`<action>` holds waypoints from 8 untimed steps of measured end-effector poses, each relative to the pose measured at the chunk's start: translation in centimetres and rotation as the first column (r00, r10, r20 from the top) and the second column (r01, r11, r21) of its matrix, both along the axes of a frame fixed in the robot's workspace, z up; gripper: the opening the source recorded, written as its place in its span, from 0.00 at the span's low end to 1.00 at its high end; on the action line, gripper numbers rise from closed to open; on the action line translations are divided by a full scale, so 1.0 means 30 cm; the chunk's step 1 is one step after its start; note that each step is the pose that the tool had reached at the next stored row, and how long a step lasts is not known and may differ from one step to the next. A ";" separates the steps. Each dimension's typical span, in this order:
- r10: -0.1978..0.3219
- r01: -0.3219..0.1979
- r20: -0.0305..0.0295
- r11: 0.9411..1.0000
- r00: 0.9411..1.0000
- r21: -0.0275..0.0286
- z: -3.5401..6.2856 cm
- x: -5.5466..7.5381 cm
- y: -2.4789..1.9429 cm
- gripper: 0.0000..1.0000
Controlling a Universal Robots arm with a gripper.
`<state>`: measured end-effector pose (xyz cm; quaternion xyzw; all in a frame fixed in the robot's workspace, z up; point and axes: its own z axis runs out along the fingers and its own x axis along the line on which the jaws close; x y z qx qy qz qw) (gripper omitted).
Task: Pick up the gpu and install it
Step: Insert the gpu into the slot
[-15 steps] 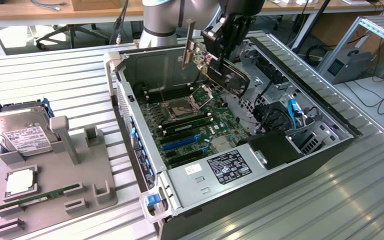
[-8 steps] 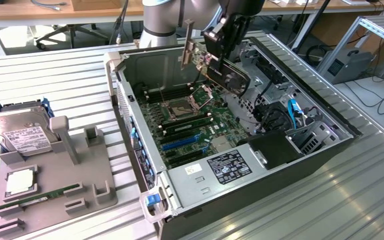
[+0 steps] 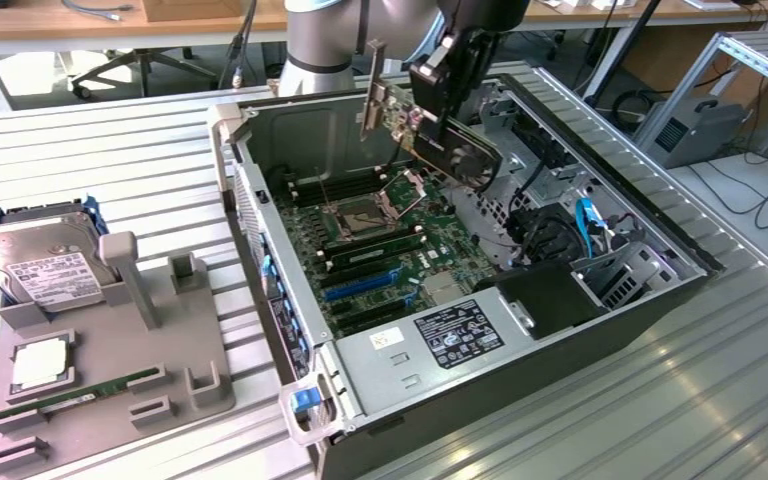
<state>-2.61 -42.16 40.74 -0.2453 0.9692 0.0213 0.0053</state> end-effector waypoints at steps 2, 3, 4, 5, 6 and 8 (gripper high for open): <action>0.013 -0.013 0.000 1.000 1.000 0.000 0.000 0.000 0.000 0.27; 0.017 -0.017 0.000 1.000 1.000 0.000 0.000 0.000 0.000 0.27; 0.025 -0.025 0.000 1.000 1.000 0.000 0.000 0.000 0.000 0.27; 0.034 -0.034 0.000 0.999 0.999 0.000 0.000 0.000 0.000 0.27; 0.039 -0.039 0.000 0.999 0.999 0.000 0.000 0.000 0.000 0.27; 0.048 -0.048 0.000 0.999 0.999 0.000 0.000 0.000 0.000 0.27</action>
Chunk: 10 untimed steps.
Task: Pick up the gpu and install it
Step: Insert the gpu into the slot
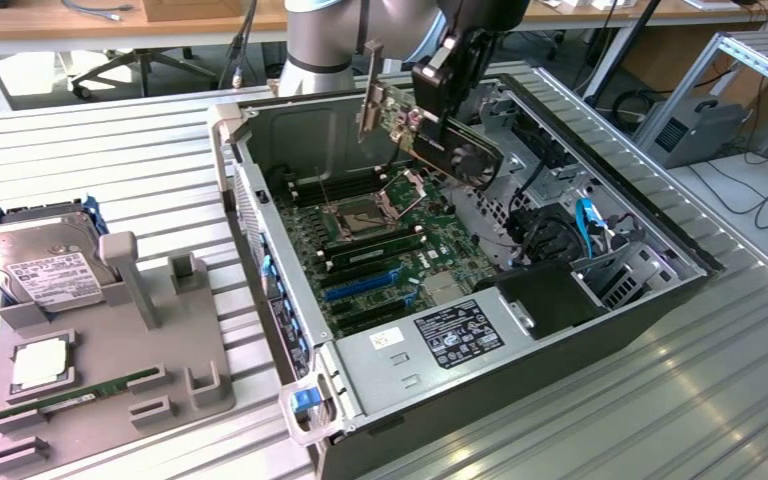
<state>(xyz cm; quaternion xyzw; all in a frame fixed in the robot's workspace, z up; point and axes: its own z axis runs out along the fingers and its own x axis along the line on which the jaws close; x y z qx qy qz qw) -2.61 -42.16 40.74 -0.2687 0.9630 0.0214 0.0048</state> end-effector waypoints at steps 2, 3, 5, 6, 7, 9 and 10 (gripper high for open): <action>0.008 -0.008 0.000 1.000 1.000 0.000 0.000 0.000 0.000 0.27; 0.013 -0.013 0.000 1.000 1.000 0.000 0.000 0.000 0.000 0.27; 0.022 -0.022 0.000 1.000 1.000 0.000 0.000 0.000 0.000 0.27; 0.026 -0.026 0.000 1.000 1.000 0.000 0.000 0.000 0.000 0.27; 0.031 -0.031 0.000 1.000 1.000 0.000 0.000 0.000 0.000 0.27; 0.041 -0.041 0.000 0.999 0.999 0.000 0.000 0.000 0.000 0.27; 0.046 -0.046 0.000 0.999 0.999 0.000 0.000 0.000 0.000 0.27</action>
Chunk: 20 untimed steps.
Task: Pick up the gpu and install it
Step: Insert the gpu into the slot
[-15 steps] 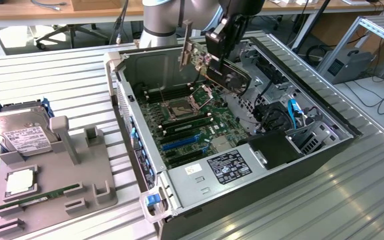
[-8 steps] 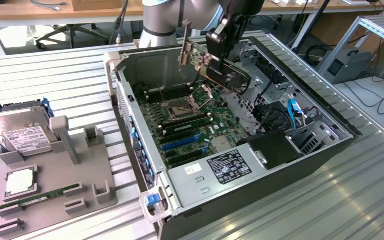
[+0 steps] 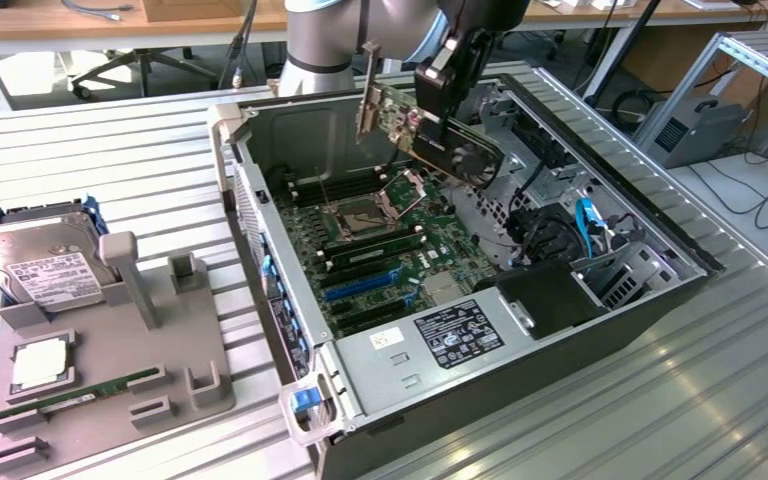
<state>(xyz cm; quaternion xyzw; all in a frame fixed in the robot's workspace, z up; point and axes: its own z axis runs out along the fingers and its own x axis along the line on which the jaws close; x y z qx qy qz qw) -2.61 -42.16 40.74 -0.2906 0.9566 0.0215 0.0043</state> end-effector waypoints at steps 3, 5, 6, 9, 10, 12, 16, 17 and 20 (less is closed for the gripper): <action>0.014 -0.014 0.000 1.000 1.000 0.000 0.000 0.000 0.000 0.27; 0.022 -0.022 0.000 1.000 1.000 0.000 0.000 0.000 0.000 0.27; 0.027 -0.027 0.000 1.000 1.000 0.000 0.000 0.000 0.000 0.27; 0.039 -0.039 0.000 0.999 0.999 0.000 0.000 0.000 0.000 0.27; 0.048 -0.048 0.000 0.999 0.999 0.000 0.000 0.000 0.000 0.27; 0.062 -0.062 0.000 0.998 0.998 0.000 0.000 0.000 0.000 0.27; 0.078 -0.078 0.000 0.997 0.997 0.000 0.000 0.000 0.000 0.27; 0.081 -0.081 0.000 0.997 0.997 0.000 0.000 0.000 0.000 0.27; 0.093 -0.093 0.000 0.996 0.996 0.000 0.000 0.000 0.000 0.27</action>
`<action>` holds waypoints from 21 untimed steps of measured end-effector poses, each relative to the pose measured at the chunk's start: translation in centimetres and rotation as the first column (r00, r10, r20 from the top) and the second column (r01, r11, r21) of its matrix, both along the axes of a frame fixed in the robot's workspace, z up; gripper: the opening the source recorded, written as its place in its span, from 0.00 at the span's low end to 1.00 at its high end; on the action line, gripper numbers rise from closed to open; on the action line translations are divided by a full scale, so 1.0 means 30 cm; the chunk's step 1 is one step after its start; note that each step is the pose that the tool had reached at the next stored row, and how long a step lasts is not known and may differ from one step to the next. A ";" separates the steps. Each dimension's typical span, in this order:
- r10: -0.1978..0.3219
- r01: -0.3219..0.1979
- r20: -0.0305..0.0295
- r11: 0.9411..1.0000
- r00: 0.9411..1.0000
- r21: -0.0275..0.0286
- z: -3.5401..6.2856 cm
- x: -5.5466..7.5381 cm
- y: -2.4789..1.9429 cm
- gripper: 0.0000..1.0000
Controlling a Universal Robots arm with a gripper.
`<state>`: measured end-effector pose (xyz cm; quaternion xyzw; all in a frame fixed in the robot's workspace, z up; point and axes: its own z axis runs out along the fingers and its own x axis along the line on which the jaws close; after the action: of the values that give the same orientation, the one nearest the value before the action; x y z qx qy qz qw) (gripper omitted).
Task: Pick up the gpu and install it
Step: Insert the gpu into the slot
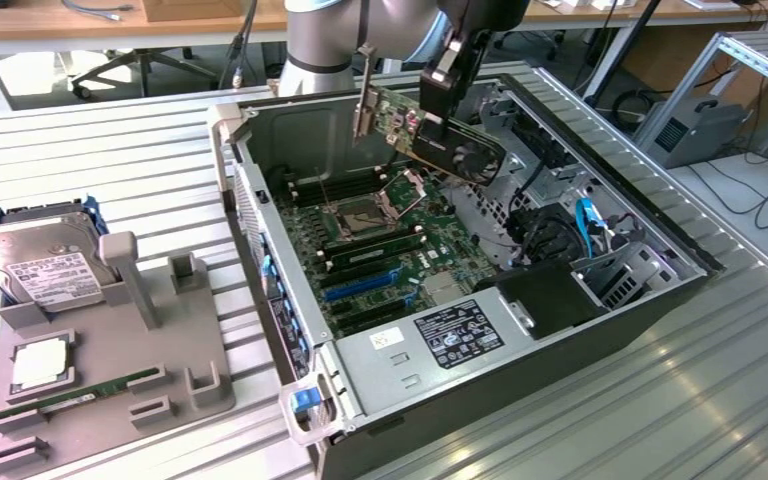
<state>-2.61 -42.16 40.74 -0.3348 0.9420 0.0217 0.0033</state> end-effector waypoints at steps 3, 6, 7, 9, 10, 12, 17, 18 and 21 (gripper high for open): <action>0.014 -0.014 0.000 1.000 1.000 0.000 0.000 0.000 0.000 0.27; 0.025 -0.025 0.000 1.000 1.000 0.000 0.000 0.000 0.000 0.27; 0.028 -0.028 0.000 1.000 1.000 0.000 0.000 0.000 0.000 0.27; 0.035 -0.035 0.000 0.999 0.999 0.000 0.000 0.000 0.000 0.27; 0.038 -0.038 0.000 0.999 0.999 0.000 0.000 0.000 0.000 0.27; 0.045 -0.045 0.000 0.999 0.999 0.000 0.000 0.000 0.000 0.27; 0.064 -0.064 0.000 0.998 0.998 0.000 0.000 0.000 0.000 0.27; 0.068 -0.068 0.000 0.998 0.998 0.000 0.000 0.000 0.000 0.27; 0.079 -0.079 0.000 0.997 0.997 0.000 0.000 0.000 0.000 0.27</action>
<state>-2.61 -42.16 40.74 -0.3718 0.9281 0.0218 0.0024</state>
